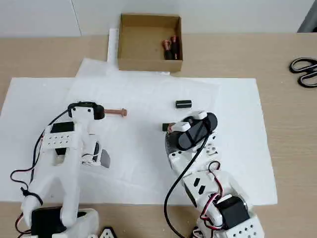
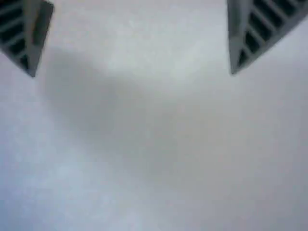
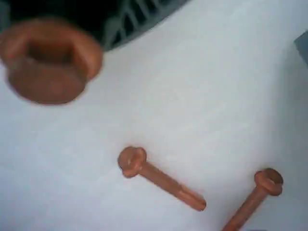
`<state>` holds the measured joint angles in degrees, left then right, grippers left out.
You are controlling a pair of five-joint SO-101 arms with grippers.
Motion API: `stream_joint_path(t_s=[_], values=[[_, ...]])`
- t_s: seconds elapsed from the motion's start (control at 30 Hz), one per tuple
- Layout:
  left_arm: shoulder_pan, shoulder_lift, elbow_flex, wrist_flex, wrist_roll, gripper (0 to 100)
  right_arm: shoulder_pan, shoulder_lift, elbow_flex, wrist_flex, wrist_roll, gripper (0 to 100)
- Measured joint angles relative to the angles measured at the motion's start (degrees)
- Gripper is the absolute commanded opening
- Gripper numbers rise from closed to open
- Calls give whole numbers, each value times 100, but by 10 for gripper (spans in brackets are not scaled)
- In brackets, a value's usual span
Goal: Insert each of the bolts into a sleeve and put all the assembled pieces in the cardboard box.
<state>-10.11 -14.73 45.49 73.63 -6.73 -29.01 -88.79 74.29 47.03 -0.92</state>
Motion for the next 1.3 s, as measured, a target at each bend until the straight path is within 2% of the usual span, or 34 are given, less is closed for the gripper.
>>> stream_joint_path(t_s=[0.33,0.43,0.73,0.93,1.13,1.3], values=[[-53,9,-642,9,-149,240,18,0,0,0,0,4],[-334,18,-668,-369,-149,241,167,0,0,0,0,4],[-949,70,-466,-1169,-782,242,220,0,0,0,0,4],[-1240,976,-396,-1741,-826,239,193,0,0,0,0,4],[-1257,1495,-914,-1257,-985,175,193,0,0,0,0,4],[-1248,1503,-967,-914,-1187,173,193,0,0,0,0,4]])
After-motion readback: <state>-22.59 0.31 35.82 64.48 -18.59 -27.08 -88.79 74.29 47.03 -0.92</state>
